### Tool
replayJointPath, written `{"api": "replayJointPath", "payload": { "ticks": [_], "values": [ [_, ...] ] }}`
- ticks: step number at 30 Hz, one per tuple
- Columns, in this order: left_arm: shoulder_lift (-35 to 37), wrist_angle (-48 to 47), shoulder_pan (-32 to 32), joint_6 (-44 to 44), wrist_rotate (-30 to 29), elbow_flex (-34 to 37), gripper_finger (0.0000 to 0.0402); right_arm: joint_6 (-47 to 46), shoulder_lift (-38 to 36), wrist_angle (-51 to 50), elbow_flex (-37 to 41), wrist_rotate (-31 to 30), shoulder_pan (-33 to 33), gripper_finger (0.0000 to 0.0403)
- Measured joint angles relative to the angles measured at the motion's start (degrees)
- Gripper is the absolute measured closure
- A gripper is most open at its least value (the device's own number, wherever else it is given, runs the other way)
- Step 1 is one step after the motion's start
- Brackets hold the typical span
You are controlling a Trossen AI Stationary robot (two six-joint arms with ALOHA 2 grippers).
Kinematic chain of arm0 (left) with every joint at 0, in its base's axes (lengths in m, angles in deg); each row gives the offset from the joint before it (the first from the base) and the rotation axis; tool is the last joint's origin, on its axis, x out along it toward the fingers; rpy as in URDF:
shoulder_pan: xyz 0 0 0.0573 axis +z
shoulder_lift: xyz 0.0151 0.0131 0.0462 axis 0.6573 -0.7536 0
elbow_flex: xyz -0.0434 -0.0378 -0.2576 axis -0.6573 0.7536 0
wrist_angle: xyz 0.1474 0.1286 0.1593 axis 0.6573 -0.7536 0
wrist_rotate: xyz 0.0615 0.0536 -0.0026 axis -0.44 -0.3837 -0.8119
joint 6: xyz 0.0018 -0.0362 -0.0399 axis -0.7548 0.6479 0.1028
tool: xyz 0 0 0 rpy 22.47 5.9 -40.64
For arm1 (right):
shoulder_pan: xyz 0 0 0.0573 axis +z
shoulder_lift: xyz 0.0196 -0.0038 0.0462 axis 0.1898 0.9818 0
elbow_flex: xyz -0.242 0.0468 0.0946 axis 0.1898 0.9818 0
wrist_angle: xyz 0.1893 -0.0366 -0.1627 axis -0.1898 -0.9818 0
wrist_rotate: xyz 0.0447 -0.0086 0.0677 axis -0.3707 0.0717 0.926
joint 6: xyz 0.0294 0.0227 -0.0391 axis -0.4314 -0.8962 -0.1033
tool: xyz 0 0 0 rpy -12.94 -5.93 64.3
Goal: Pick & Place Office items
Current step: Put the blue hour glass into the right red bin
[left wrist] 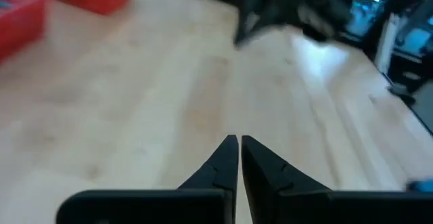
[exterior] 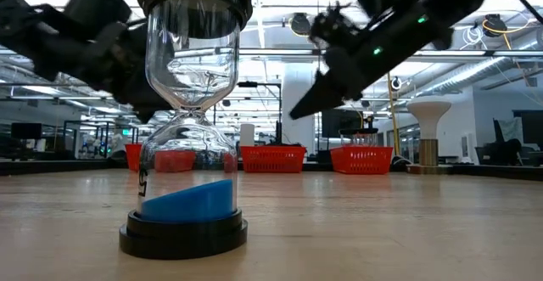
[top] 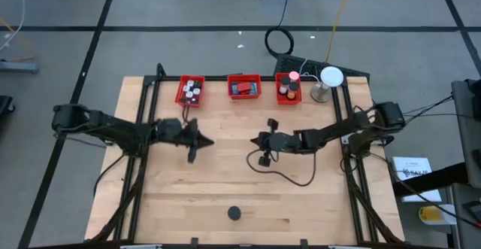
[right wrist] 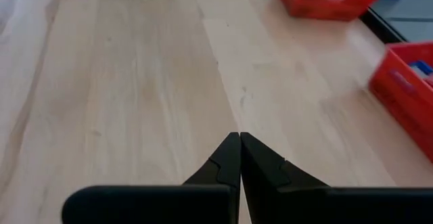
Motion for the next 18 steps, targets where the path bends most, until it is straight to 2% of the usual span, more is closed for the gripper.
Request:
{"api": "replayJointPath", "payload": {
  "ticks": [6, 12, 14, 18],
  "values": [
    [-4.2, 1.8, -18.5, 2.1, -13.9, -0.8, 0.0397, -5.6, -5.2, 0.2, 4.3, -7.2, 5.1, 0.0403],
    [-12.2, 12.0, -35.2, 9.2, -27.6, -1.2, 0.0398, -8.4, -6.8, 0.3, 5.6, -13.8, 10.3, 0.0403],
    [-16.0, 15.0, -39.2, 12.6, -31.5, -1.9, 0.039, -8.6, -6.8, 0.9, 5.6, -14.8, 11.6, 0.0403],
    [-24.1, 15.5, -44.5, 20.3, -37.5, -6.8, 0.0358, -10.6, -6.8, 1.8, 5.6, -14.8, 13.1, 0.0403]
  ]
}}
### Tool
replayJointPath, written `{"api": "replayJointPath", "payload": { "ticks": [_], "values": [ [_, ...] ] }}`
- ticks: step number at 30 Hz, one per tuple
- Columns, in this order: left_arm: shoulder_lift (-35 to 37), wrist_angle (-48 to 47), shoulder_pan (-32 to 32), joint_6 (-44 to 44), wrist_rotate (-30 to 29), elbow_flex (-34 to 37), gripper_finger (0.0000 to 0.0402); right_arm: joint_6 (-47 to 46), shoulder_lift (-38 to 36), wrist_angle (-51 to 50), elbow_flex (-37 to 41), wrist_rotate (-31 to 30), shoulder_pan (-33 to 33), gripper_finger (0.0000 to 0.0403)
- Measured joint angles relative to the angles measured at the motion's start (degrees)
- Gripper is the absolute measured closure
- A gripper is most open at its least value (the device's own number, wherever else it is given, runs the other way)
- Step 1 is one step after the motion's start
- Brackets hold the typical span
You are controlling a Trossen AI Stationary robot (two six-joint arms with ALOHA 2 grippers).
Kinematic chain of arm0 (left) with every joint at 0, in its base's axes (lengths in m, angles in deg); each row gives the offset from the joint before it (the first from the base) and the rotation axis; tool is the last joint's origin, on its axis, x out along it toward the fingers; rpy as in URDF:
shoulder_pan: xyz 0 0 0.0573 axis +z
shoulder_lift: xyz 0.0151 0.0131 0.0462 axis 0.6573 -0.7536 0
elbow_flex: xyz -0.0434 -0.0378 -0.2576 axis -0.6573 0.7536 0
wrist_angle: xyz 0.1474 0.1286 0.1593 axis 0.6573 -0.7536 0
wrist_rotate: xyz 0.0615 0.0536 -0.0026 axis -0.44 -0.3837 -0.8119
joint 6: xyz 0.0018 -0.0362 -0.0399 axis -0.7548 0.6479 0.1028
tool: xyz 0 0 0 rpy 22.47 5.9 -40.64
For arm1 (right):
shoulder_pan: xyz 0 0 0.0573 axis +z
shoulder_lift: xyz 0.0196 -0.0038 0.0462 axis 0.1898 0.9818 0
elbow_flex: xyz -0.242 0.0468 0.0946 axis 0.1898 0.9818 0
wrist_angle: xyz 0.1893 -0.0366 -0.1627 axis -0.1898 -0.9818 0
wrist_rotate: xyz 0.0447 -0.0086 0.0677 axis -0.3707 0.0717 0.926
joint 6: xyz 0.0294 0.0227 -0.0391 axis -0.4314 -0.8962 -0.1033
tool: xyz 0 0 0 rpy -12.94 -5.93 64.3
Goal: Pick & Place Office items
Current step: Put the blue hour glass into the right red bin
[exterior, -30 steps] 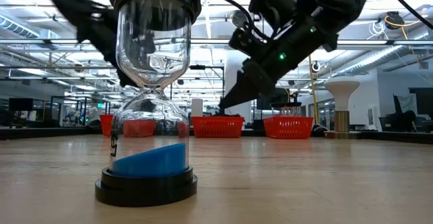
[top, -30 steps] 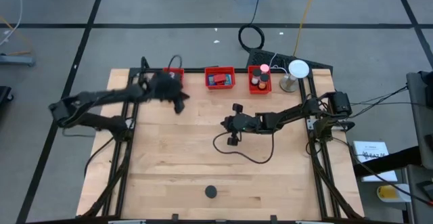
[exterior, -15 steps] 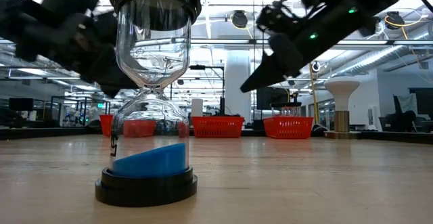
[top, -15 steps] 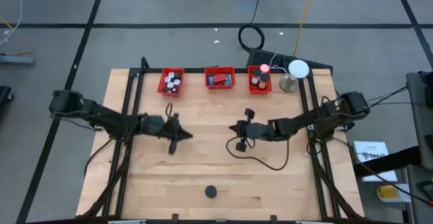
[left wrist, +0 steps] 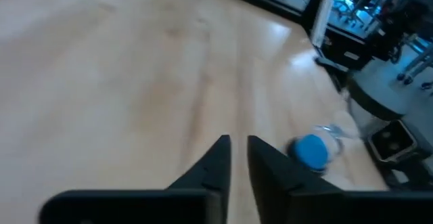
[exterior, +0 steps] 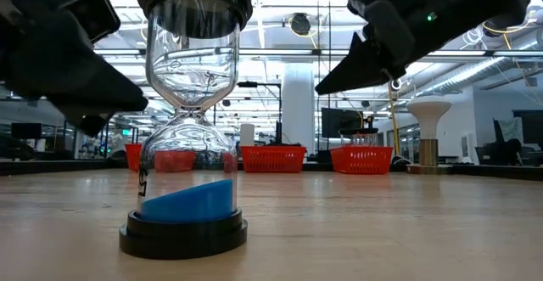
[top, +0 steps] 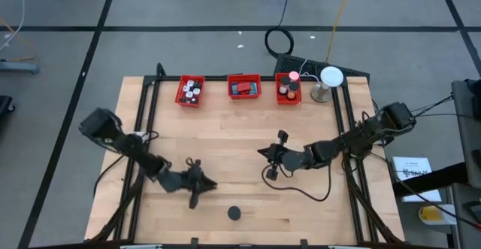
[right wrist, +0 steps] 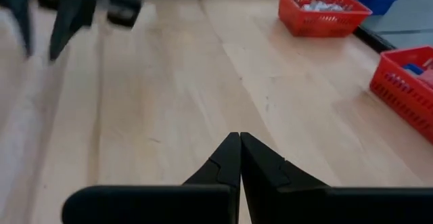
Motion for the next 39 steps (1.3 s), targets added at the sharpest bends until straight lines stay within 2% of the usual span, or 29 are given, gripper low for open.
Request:
{"api": "replayJointPath", "payload": {
  "ticks": [3, 10, 13, 17, 19, 26, 32, 36, 39],
  "values": [
    [-6.3, -0.2, -2.7, 1.8, -0.6, -5.4, 0.0317, -0.2, 0.0, 1.1, 0.0, -1.1, 0.9, 0.0403],
    [-17.8, -0.1, -9.4, 2.2, -6.7, -16.0, 0.0203, -0.9, 0.0, 1.8, 0.0, -3.0, 2.1, 0.0403],
    [-21.2, 0.4, -12.1, 2.3, -11.5, -19.2, 0.0168, -0.8, 0.0, 2.6, 0.0, -3.0, 2.6, 0.0403],
    [-25.3, 1.1, -14.2, 2.1, -19.9, -24.6, 0.0141, -0.8, 0.1, 3.5, 0.0, -3.0, 2.6, 0.0403],
    [-27.4, 1.1, -14.4, 1.1, -22.4, -27.4, 0.0134, -0.9, 0.1, 3.7, 0.0, -3.0, 2.6, 0.0403],
    [-31.9, 1.2, -12.3, 1.6, -24.2, -32.1, 0.014, -0.9, 0.1, 4.5, 0.0, -3.0, 2.6, 0.0403],
    [-32.2, 2.0, -10.4, -1.5, -22.3, -34.5, 0.0144, -0.8, 0.1, 4.5, 0.0, -3.0, 2.6, 0.0403],
    [-32.3, 2.0, -9.2, -4.9, -21.5, -36.0, 0.0162, -0.7, 0.1, 5.0, 0.6, -3.0, 2.6, 0.0403],
    [-32.3, 1.9, -8.4, -6.1, -21.1, -36.2, 0.0195, -0.7, 0.1, 5.6, 1.7, -3.0, 2.6, 0.0403]
  ]
}}
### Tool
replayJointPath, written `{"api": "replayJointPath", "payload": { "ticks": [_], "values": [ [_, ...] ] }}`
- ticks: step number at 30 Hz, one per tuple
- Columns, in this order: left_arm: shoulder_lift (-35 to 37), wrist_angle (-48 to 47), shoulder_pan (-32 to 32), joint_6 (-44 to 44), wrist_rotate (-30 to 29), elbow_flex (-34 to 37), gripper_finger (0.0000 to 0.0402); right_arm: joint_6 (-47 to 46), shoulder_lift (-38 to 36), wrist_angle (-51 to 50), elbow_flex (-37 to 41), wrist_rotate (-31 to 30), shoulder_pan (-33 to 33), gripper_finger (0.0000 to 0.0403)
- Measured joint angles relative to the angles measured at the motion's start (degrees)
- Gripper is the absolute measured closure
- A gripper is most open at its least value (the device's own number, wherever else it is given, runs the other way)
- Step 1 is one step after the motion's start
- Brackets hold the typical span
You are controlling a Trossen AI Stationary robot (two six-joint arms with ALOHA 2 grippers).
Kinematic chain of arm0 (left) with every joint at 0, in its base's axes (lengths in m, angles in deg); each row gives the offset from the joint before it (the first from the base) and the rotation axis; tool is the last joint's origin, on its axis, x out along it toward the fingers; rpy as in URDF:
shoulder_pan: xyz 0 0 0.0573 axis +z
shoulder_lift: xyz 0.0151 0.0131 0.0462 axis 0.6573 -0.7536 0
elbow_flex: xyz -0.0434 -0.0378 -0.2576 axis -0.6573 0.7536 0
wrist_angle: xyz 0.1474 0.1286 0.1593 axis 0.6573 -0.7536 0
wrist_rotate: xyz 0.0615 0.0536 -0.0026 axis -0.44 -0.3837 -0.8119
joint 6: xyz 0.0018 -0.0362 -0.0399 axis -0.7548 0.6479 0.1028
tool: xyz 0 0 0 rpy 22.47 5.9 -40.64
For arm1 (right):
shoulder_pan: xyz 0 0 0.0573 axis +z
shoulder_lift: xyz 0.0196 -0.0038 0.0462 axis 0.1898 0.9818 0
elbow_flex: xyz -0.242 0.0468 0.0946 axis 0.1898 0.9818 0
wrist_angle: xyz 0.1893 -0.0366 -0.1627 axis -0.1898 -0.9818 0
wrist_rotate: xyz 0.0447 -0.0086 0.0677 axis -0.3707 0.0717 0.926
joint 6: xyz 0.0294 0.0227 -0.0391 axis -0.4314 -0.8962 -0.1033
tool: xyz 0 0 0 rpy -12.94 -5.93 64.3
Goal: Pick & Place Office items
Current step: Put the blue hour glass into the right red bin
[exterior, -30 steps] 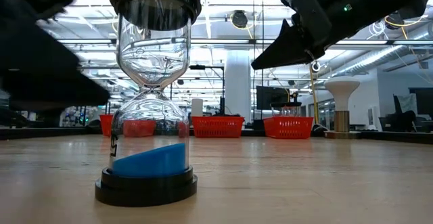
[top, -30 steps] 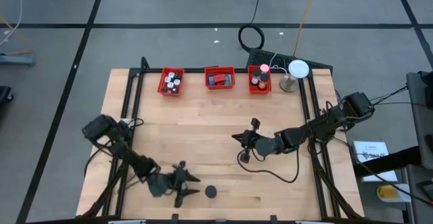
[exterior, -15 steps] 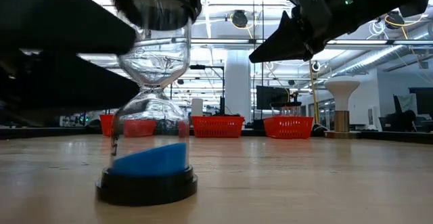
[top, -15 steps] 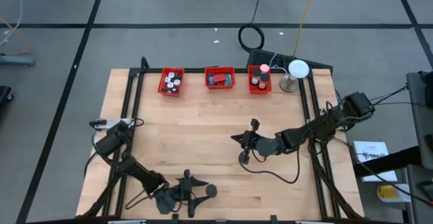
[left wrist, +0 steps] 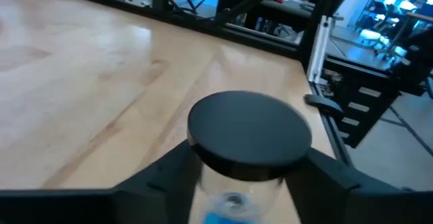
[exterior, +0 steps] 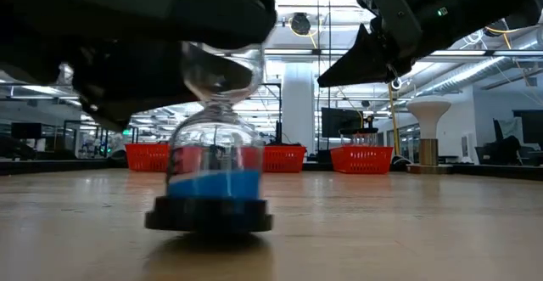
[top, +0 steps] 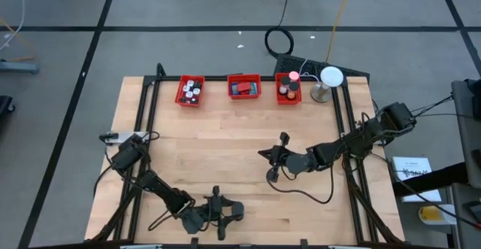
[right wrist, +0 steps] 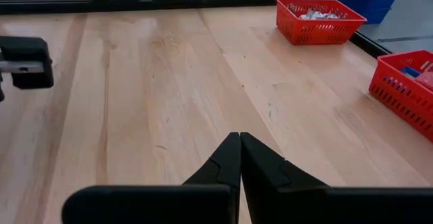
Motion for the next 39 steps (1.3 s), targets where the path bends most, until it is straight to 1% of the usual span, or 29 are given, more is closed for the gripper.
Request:
{"api": "replayJointPath", "payload": {
  "ticks": [2, 3, 5, 7, 12, 14, 16, 18, 20, 22, 26, 30, 32, 36, 39],
  "values": [
    [0.0, 0.0, 0.7, -0.5, 0.0, 0.0, 0.0224, -0.2, 0.0, 0.5, 0.7, 0.0, 0.0, 0.0403],
    [0.0, 0.0, 1.2, -0.9, 0.0, 0.0, 0.0232, -0.4, 0.0, 0.9, 1.1, 0.0, 0.0, 0.0403],
    [0.0, 0.6, 2.5, -3.0, 0.7, 0.0, 0.0232, -0.6, 0.0, 1.4, 1.7, 0.0, 0.0, 0.0403],
    [0.0, 2.7, 4.5, -6.1, 3.1, 0.0, 0.0232, -0.5, -0.1, 1.4, 1.9, 0.0, 0.2, 0.0403],
    [0.0, 10.5, 12.1, -14.1, 8.3, 1.3, 0.0232, 1.5, -4.5, -1.3, 1.9, -0.5, 0.3, 0.0403],
    [0.0, 14.2, 16.1, -16.2, 12.5, 2.5, 0.0232, 1.6, -8.0, -4.3, 1.9, -3.1, 0.5, 0.0403],
    [0.0, 17.2, 20.3, -16.5, 17.2, 3.7, 0.0232, 1.6, -12.2, -8.2, 1.9, -5.7, 0.5, 0.0403],
    [0.0, 17.8, 24.7, -17.6, 22.6, 4.1, 0.0232, 1.5, -16.5, -13.2, 1.9, -7.5, 0.7, 0.0403],
    [0.0, 16.6, 29.1, -19.5, 27.2, 3.6, 0.0232, 1.8, -20.5, -16.5, 1.9, -7.6, 0.2, 0.0403],
    [0.0, 13.4, 33.9, -20.2, 32.3, 1.9, 0.0232, 3.0, -24.1, -19.1, 1.9, -7.7, -0.6, 0.0403],
    [-0.9, 8.3, 42.5, -22.8, 37.0, -3.5, 0.0232, 6.4, -28.6, -21.8, 2.0, -7.8, -3.2, 0.0403],
    [-5.3, 6.7, 49.4, -23.0, 43.6, -10.3, 0.0232, 8.6, -30.9, -23.6, 2.0, -7.6, -6.6, 0.0403],
    [-8.5, 6.0, 51.4, -22.3, 46.1, -14.4, 0.0232, 9.2, -31.5, -24.6, 2.0, -7.5, -8.3, 0.0403],
    [-13.1, 4.6, 53.5, -21.7, 47.1, -19.8, 0.0232, 9.2, -32.1, -27.1, 2.0, -7.2, -11.0, 0.0403],
    [-13.7, 1.9, 54.7, -21.6, 47.9, -21.9, 0.0232, 9.2, -32.2, -27.7, 2.0, -7.1, -12.5, 0.0403]
  ]
}}
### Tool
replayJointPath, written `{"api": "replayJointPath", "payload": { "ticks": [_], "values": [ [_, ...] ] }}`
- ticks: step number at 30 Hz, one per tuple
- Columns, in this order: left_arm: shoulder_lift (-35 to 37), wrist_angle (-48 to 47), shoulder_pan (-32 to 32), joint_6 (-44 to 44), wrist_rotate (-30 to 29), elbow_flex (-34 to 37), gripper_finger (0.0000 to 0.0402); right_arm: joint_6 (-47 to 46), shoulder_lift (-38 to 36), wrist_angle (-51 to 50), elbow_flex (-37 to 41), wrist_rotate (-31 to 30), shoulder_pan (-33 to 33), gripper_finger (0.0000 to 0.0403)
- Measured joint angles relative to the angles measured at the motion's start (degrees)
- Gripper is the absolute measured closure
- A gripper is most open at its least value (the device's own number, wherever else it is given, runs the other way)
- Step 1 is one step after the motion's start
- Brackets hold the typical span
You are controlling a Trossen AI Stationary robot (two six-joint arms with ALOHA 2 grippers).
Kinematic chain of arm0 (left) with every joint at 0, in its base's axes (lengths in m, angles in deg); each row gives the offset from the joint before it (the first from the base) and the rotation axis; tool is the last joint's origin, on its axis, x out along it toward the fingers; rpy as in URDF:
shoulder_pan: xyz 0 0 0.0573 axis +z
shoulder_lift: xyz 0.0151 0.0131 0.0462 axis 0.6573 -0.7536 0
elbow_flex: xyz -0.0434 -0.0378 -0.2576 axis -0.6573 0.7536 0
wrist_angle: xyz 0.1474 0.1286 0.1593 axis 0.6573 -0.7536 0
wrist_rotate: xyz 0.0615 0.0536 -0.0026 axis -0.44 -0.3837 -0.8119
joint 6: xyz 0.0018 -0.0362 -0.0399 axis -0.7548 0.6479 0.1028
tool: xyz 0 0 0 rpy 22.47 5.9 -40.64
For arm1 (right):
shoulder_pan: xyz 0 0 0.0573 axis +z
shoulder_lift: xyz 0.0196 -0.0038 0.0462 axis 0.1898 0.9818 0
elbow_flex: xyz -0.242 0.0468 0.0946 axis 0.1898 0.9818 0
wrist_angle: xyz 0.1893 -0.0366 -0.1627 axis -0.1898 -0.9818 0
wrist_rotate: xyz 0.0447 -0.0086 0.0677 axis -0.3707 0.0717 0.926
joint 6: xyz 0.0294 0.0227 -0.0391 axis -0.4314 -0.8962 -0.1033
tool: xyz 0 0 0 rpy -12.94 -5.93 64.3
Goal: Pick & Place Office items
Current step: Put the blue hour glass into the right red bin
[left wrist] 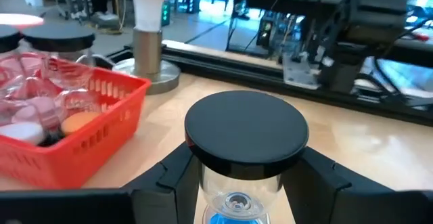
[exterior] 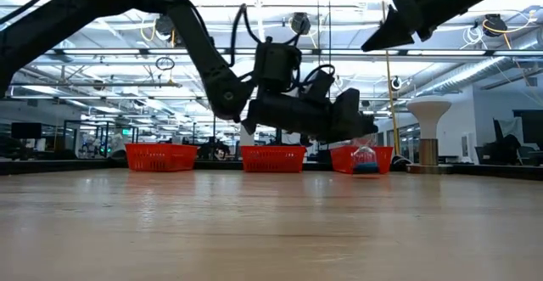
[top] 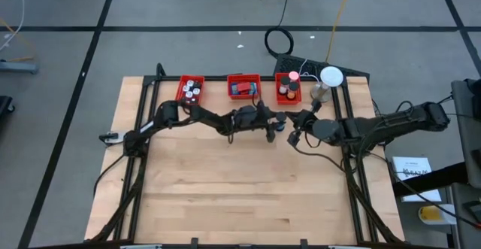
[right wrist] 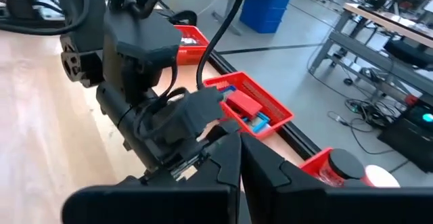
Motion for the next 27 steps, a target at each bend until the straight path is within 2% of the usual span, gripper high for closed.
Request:
{"api": "replayJointPath", "payload": {
  "ticks": [6, 12, 16, 19, 22, 27],
  "values": [
    [-0.1, -4.1, 2.0, 0.2, 0.3, -1.6, 0.0226, -0.1, 0.0, -1.2, 0.0, 0.1, -2.6, 0.0403],
    [-0.1, -6.4, 2.1, 1.2, 0.3, -1.6, 0.0136, -0.4, 0.0, -1.5, 0.0, 0.2, -3.9, 0.0403],
    [2.4, -8.7, 1.5, -1.2, 0.2, -0.2, 0.0112, -2.7, 0.0, -1.3, 0.0, 0.1, -4.2, 0.0402],
    [6.3, -7.7, 1.1, -2.6, -0.2, 3.8, 0.0121, -3.6, 0.0, -0.9, 0.0, 0.1, -4.8, 0.0397],
    [10.4, -3.3, 1.3, -2.7, -0.4, 10.7, 0.0146, -4.7, 0.0, -1.2, -0.9, 1.4, -6.8, 0.0395],
    [18.4, 8.0, 2.6, -1.3, -1.5, 26.4, 0.0198, -8.7, 3.1, -4.2, -4.6, 12.6, -13.7, 0.04]
  ]
}}
